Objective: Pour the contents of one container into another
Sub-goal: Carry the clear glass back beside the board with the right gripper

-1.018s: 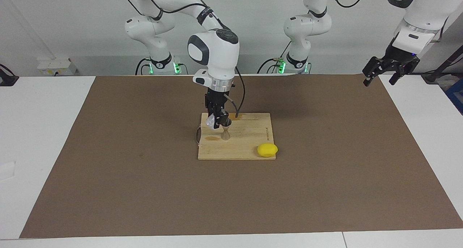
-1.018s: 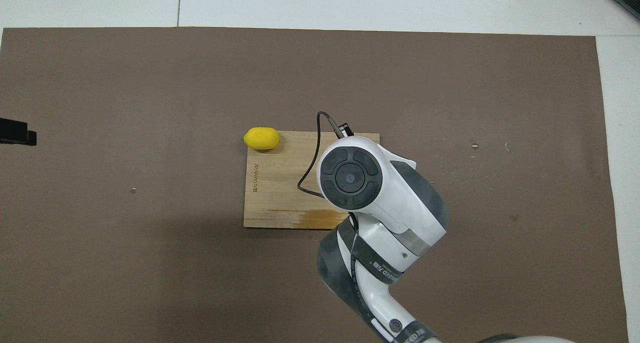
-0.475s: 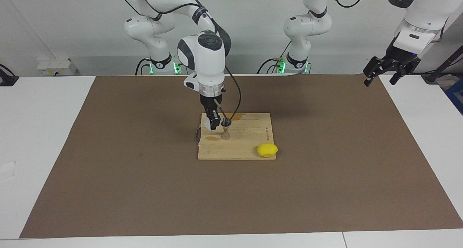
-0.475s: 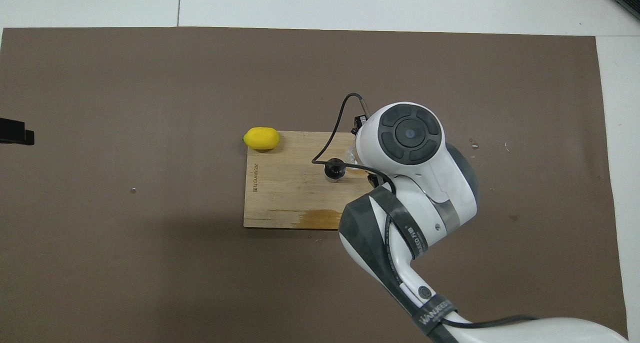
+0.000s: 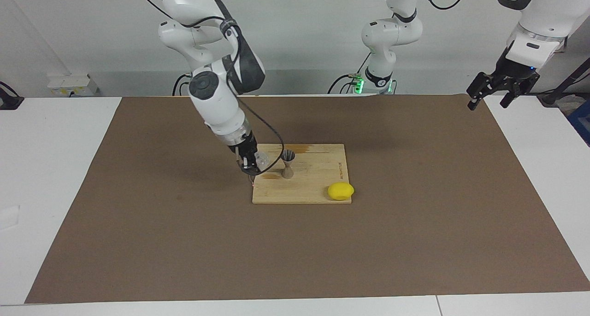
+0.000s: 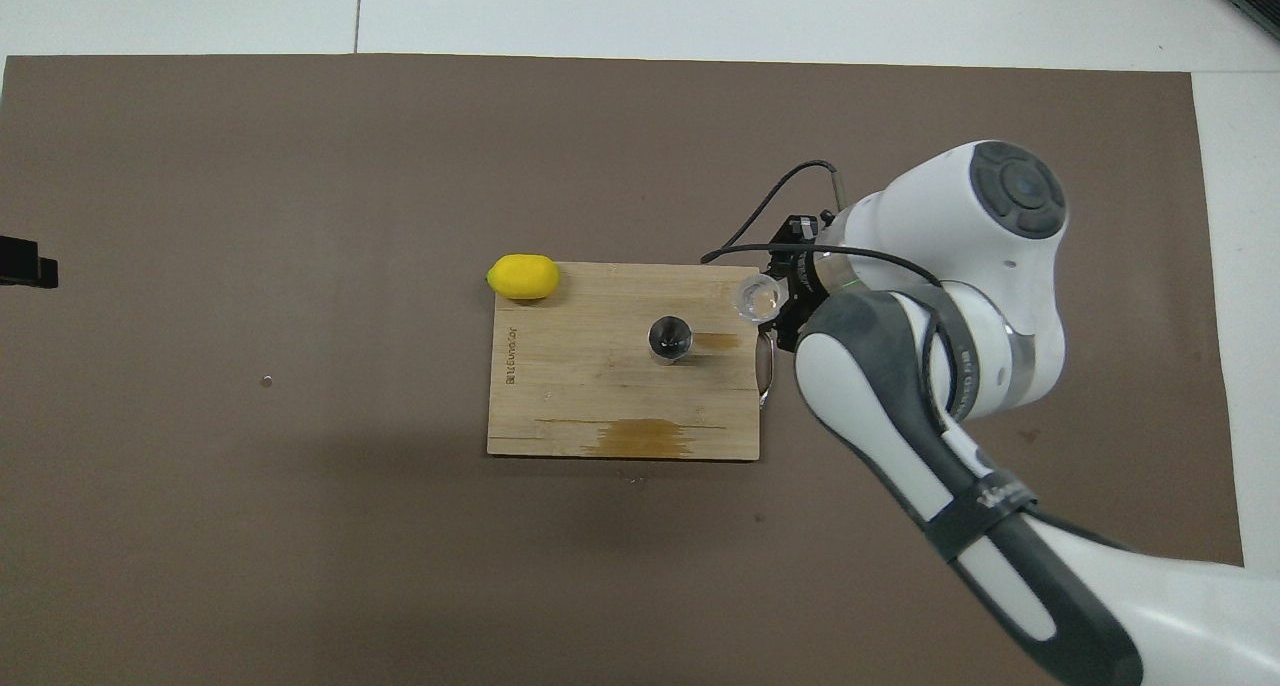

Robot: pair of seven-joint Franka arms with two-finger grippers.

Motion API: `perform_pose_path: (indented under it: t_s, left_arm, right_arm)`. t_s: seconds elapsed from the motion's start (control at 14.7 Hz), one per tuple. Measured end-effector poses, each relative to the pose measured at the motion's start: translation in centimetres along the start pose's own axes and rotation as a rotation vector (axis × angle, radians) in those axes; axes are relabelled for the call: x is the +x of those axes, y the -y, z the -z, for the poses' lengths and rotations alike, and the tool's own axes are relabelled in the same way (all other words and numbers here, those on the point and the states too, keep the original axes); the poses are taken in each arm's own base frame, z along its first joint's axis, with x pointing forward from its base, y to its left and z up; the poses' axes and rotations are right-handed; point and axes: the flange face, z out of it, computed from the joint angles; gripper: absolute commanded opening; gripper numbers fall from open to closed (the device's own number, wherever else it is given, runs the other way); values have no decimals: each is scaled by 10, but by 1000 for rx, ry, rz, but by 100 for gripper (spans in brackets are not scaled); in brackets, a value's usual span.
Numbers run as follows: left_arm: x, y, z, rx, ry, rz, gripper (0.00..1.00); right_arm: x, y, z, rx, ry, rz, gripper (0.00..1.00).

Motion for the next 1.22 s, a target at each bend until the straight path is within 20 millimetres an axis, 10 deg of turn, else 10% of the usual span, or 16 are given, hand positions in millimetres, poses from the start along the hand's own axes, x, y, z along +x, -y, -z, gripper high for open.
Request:
perform_pose_path:
  t_s: [0.68, 1.09, 1.22]
  left_arm:
    - [0, -1, 0, 0, 0, -2, 100]
    - [0, -1, 0, 0, 0, -2, 100]
    - [0, -1, 0, 0, 0, -2, 100]
  right_arm:
    - [171, -31, -39, 30, 221, 14, 0]
    - [198, -37, -43, 55, 239, -22, 2]
    - [201, -38, -49, 63, 233, -34, 27]
